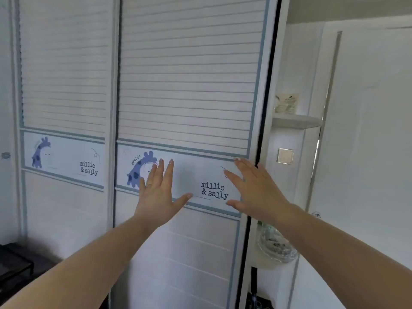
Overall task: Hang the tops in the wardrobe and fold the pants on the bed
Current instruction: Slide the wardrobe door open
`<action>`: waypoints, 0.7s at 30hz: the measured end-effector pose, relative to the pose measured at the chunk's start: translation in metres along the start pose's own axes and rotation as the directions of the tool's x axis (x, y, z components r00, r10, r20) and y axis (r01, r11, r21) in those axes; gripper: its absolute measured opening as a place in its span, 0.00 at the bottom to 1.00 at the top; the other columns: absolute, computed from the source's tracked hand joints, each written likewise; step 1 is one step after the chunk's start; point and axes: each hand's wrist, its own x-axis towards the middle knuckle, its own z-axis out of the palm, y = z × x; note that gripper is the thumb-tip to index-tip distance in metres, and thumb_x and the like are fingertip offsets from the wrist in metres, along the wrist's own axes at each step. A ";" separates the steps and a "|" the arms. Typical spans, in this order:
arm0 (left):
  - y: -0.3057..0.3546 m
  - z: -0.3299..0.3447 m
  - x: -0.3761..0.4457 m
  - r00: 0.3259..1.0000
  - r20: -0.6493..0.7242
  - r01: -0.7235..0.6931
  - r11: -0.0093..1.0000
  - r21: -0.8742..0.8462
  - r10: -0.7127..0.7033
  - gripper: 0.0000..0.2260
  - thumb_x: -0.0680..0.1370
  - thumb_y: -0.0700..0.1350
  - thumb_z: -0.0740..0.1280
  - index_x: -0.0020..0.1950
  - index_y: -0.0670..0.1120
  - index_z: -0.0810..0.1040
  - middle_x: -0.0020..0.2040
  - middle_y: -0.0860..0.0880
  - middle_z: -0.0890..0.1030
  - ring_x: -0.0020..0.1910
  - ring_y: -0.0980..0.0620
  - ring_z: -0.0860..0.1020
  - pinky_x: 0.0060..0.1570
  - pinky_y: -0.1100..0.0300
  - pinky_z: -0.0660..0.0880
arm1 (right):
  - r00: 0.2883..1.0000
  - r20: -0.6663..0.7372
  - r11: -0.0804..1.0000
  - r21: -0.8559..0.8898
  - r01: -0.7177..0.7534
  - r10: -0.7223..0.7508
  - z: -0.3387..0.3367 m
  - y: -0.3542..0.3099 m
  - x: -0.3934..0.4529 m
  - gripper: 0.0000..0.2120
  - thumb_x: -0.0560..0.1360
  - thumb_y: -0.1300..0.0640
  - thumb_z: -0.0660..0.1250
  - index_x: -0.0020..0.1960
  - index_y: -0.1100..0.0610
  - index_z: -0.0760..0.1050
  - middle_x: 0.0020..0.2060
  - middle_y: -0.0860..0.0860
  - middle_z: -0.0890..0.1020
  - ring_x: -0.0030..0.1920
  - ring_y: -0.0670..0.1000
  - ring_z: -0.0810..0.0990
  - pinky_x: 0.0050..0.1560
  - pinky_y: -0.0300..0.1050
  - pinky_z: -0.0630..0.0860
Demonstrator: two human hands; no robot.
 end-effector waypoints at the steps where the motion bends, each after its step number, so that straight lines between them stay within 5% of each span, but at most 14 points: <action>1: 0.000 0.011 0.009 0.999 -0.004 0.034 0.999 -0.032 -0.034 0.45 0.69 0.73 0.48 0.78 0.51 0.39 0.79 0.47 0.44 0.78 0.47 0.43 0.73 0.42 0.44 | 1.000 -0.006 0.999 -0.047 0.004 -0.004 0.008 0.003 0.009 0.39 0.75 0.34 0.57 0.78 0.47 0.45 0.78 0.53 0.42 0.77 0.52 0.38 0.73 0.56 0.36; 7: -0.001 0.086 0.084 0.978 -0.016 0.195 0.938 -0.286 -0.208 0.46 0.71 0.70 0.59 0.77 0.53 0.36 0.79 0.46 0.41 0.78 0.47 0.42 0.72 0.39 0.50 | 0.998 0.024 0.955 -0.290 0.068 -0.063 0.058 0.027 0.080 0.41 0.74 0.31 0.55 0.77 0.46 0.40 0.76 0.55 0.36 0.75 0.55 0.32 0.67 0.72 0.35; 12: 0.004 0.142 0.127 0.934 0.107 0.348 0.793 -0.500 -0.342 0.52 0.65 0.74 0.59 0.77 0.53 0.37 0.79 0.47 0.42 0.77 0.47 0.42 0.72 0.40 0.49 | 0.983 -0.117 0.953 -0.254 -0.166 0.140 0.090 0.039 0.132 0.42 0.73 0.29 0.51 0.77 0.46 0.36 0.73 0.54 0.28 0.71 0.54 0.24 0.65 0.74 0.33; 17: 0.015 0.169 0.145 0.908 0.196 0.411 0.703 -0.581 -0.370 0.54 0.61 0.75 0.58 0.77 0.54 0.38 0.77 0.45 0.36 0.76 0.44 0.38 0.73 0.43 0.45 | 0.965 -0.156 0.919 -0.307 -0.248 0.208 0.105 0.042 0.153 0.42 0.71 0.27 0.48 0.77 0.47 0.40 0.76 0.56 0.37 0.75 0.57 0.32 0.60 0.79 0.30; 21: 0.020 0.177 0.149 0.900 0.202 0.425 0.681 -0.596 -0.385 0.53 0.62 0.74 0.60 0.77 0.54 0.36 0.76 0.46 0.32 0.75 0.45 0.34 0.72 0.41 0.44 | 0.964 -0.175 0.919 -0.306 -0.247 0.200 0.113 0.042 0.157 0.43 0.70 0.28 0.55 0.78 0.48 0.47 0.77 0.57 0.42 0.76 0.59 0.37 0.61 0.81 0.35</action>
